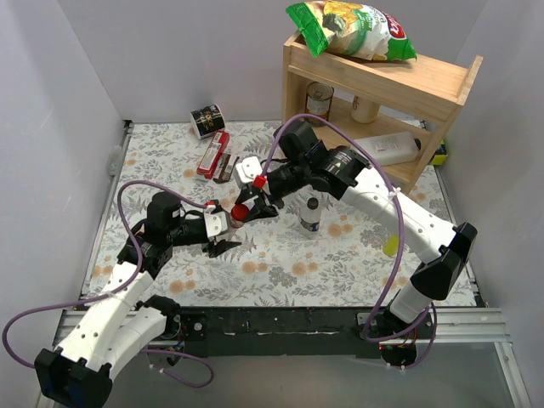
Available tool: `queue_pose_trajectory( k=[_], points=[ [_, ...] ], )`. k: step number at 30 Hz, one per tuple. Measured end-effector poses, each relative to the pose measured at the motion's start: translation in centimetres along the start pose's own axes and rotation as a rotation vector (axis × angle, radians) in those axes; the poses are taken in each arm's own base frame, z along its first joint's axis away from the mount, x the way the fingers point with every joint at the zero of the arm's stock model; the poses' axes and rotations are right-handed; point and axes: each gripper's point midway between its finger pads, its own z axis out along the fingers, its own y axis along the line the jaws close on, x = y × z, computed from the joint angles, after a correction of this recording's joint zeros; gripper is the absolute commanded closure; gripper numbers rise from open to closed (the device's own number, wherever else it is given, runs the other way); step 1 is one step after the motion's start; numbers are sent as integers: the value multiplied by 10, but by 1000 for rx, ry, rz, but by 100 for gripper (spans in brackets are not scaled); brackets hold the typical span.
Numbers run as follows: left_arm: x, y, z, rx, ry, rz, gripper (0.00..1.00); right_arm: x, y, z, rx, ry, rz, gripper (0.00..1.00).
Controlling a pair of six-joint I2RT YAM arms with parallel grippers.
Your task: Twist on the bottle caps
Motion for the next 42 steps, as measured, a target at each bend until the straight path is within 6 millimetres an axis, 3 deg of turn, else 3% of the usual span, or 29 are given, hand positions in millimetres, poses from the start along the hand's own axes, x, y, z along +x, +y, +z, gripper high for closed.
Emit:
queue_pose_trajectory(
  k=[8,30,42],
  points=[
    [-8,1,-6,-39,-28,56,100,-3,-4,-5,11,-48,131,66],
    [-6,6,1,-24,-30,24,100,-9,5,9,1,-30,-6,64],
    [-1,13,1,-68,-9,-4,100,1,-5,6,56,3,77,68]
  ],
)
